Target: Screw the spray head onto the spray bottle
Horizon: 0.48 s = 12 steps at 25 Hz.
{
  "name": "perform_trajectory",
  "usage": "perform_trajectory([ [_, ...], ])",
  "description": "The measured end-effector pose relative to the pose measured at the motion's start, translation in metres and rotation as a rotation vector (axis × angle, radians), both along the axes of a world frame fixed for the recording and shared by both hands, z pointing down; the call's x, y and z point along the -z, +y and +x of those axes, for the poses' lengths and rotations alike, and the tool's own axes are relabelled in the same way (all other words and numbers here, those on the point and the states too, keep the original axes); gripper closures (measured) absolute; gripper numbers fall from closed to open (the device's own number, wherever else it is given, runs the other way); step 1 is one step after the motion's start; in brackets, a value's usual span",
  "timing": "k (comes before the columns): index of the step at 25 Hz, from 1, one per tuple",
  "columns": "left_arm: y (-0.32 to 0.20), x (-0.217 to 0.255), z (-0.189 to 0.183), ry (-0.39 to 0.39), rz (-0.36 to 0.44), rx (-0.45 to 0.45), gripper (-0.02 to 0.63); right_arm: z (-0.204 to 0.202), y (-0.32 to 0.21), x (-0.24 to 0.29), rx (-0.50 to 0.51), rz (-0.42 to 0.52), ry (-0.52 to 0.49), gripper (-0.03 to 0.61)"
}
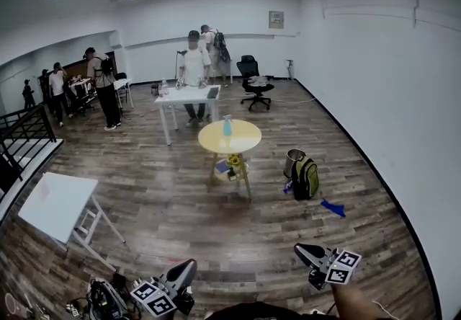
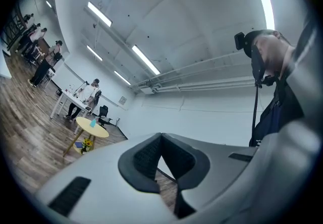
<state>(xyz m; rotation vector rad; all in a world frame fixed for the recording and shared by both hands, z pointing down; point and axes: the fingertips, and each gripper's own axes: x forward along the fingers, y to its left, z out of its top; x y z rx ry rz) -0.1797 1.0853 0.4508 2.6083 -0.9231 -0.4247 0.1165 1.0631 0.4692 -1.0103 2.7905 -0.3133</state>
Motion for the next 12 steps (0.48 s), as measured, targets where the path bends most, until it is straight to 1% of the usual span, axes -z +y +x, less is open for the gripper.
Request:
perform_trajectory([
  [4, -0.066, 0.012, -0.067, -0.013, 0.021, -0.022, 0.594, -0.055, -0.059, 0.016, -0.056, 0.009, -0.019, 0.563],
  [8, -0.132, 0.017, -0.134, -0.027, 0.043, -0.033, 0.594, -0.112, -0.120, 0.028, -0.100, 0.035, -0.010, 0.563],
  [10, -0.162, 0.012, -0.161, -0.026, 0.040, -0.033, 0.594, -0.136, -0.148, 0.028, -0.120, 0.041, -0.004, 0.563],
  [12, -0.190, 0.008, -0.179, -0.022, 0.034, -0.028, 0.594, -0.151, -0.175, 0.027, -0.137, 0.040, -0.002, 0.563],
])
